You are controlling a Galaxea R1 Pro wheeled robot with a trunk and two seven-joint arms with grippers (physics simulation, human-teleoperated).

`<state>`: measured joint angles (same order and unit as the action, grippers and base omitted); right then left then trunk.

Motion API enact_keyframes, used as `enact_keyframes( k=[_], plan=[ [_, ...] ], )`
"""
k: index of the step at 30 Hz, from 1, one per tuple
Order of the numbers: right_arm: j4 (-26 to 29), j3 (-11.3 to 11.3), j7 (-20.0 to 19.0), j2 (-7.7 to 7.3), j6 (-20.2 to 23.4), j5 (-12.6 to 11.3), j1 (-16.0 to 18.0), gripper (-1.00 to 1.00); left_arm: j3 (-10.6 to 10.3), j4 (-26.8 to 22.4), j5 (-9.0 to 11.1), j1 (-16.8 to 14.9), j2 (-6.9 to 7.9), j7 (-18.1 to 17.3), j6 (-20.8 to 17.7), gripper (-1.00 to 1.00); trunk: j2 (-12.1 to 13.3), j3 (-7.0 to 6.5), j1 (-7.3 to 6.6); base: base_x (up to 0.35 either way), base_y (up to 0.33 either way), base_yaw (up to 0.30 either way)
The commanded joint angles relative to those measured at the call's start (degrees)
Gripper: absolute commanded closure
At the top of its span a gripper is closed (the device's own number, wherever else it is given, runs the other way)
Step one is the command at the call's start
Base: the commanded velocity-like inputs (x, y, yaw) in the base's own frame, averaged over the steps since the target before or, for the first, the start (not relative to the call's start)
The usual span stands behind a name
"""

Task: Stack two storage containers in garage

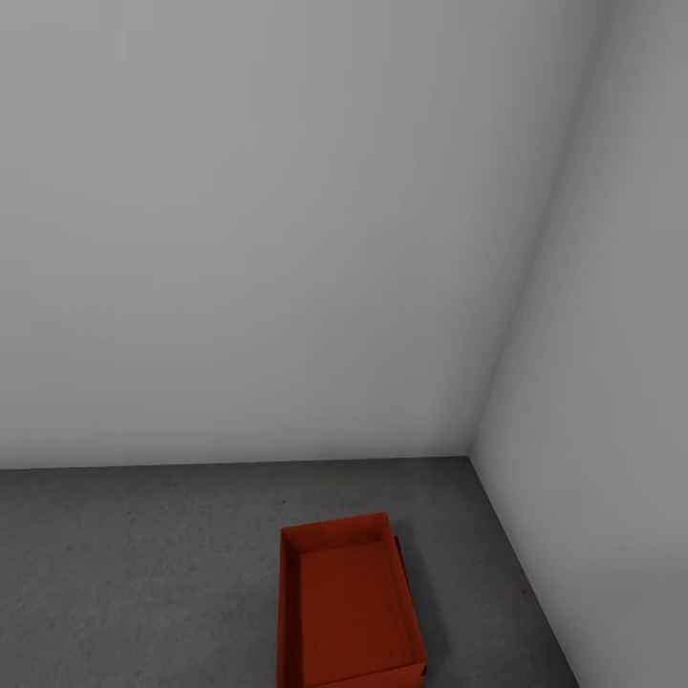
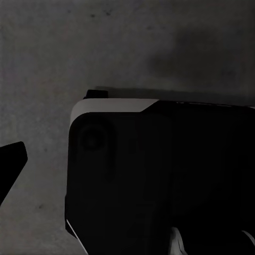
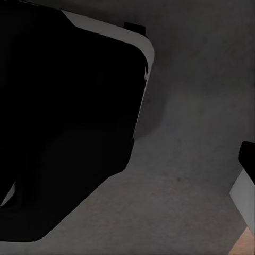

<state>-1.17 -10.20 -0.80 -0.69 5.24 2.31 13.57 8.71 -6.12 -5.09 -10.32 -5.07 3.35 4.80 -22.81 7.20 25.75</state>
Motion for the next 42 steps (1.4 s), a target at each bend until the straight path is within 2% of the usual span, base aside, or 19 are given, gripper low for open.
enact_keyframes(
  k=[1, 42],
  plan=[
    [-0.06, -0.26, -0.08, -0.01, 0.12, 0.24, 0.07, -1.0, 0.43, 0.06, -0.53, -0.05, -0.03, 0.17, 0.21, -1.0, -0.11, 0.11, 0.03, 0.0, 0.0, 0.0],
    [-0.06, -0.26, -0.08, -0.01, 0.12, 0.24, 0.07, -1.0, 0.43, 0.06, -0.53, -0.05, -0.03, 0.17, 0.21, -1.0, -0.11, 0.11, 0.03, 0.0, 0.0, 0.0]
  ],
)
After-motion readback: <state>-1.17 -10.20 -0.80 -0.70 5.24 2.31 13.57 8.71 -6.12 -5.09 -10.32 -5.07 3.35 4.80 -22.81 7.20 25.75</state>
